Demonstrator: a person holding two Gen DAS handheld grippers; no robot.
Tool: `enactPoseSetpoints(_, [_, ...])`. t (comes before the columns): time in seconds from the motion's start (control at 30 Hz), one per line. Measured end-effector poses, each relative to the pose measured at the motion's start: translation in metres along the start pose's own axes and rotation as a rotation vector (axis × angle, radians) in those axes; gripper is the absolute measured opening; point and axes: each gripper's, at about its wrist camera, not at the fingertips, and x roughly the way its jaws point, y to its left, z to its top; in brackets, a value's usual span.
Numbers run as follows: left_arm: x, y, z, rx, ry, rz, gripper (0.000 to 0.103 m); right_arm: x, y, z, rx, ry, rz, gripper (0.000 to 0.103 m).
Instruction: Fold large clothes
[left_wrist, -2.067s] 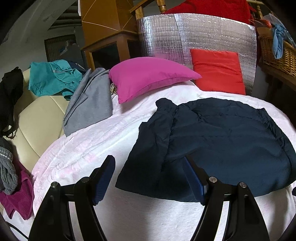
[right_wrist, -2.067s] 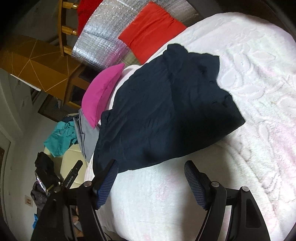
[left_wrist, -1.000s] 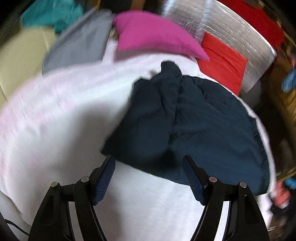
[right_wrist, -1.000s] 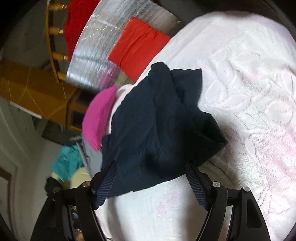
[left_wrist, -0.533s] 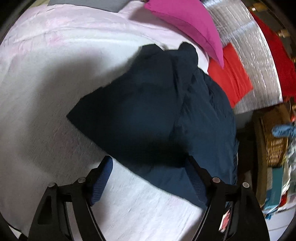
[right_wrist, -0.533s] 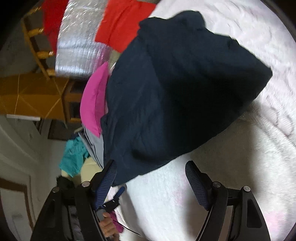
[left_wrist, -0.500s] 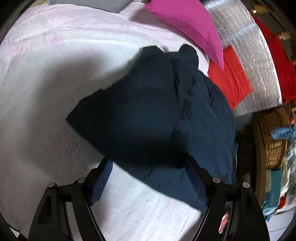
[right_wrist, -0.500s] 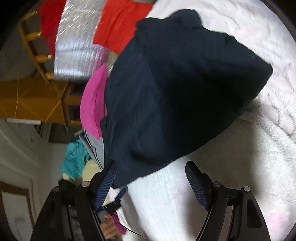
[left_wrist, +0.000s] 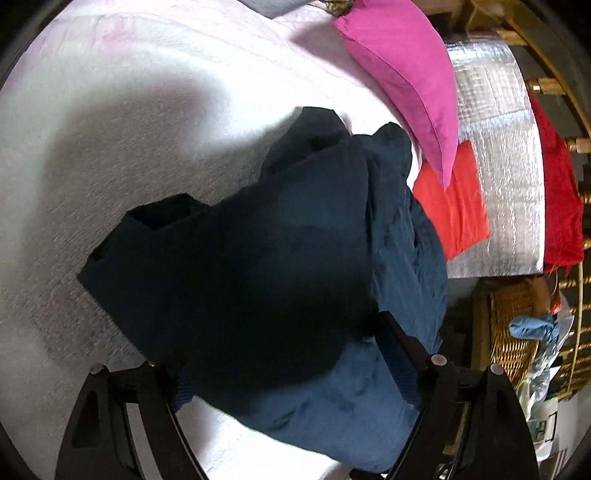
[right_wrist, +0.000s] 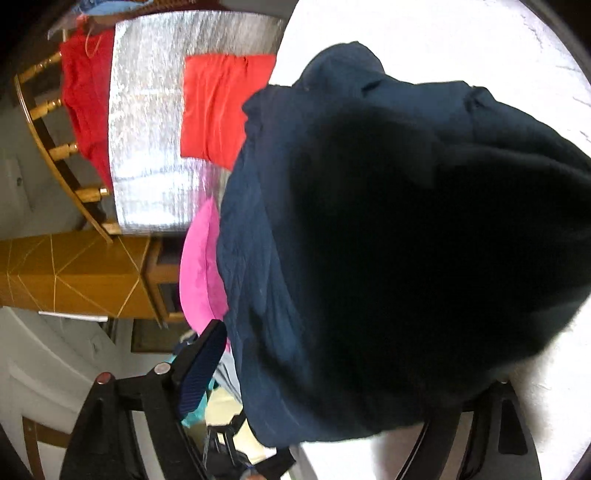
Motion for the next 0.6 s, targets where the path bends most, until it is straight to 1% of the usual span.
enactPoseSetpoints(0.07, [-0.001,0.002,0.002,-0.007,-0.015,-0.009,0.085,0.001,0.003,-0.002,-0.010,-0.032,-0.014,0.088])
enactPoseSetpoints(0.13, [-0.004,0.003,0.002,-0.004,-0.030,-0.001,0.081,0.002,0.006,-0.004,-0.033,-0.054,-0.048,0.086])
enactPoseSetpoints(0.2, [-0.004,0.002,0.002,0.014,-0.047,0.016,0.070,-0.001,0.006,-0.006,-0.083,-0.063,-0.124,0.074])
enactPoseSetpoints(0.23, [-0.008,0.004,0.000,0.016,-0.054,0.016,0.067,0.001,0.008,-0.007,-0.108,-0.069,-0.153,0.068])
enactPoseSetpoints(0.3, [-0.011,0.005,0.000,0.026,-0.067,0.019,0.054,0.001,0.012,-0.009,-0.132,-0.079,-0.176,0.064])
enactPoseSetpoints(0.33, [-0.015,0.005,-0.001,0.034,-0.074,0.018,0.051,0.002,0.015,-0.010,-0.155,-0.078,-0.194,0.061])
enactPoseSetpoints(0.4, [-0.019,-0.001,-0.002,0.072,-0.089,0.031,0.040,0.002,0.021,-0.012,-0.190,-0.082,-0.214,0.058])
enactPoseSetpoints(0.5, [-0.026,-0.012,-0.005,0.136,-0.116,0.049,0.033,-0.001,0.029,-0.014,-0.223,-0.082,-0.223,0.050])
enactPoseSetpoints(0.57, [-0.031,-0.015,-0.006,0.158,-0.128,0.051,0.030,-0.004,0.037,-0.017,-0.272,-0.088,-0.233,0.045])
enactPoseSetpoints(0.6, [-0.034,-0.017,-0.007,0.171,-0.134,0.051,0.029,-0.007,0.040,-0.018,-0.291,-0.091,-0.237,0.044])
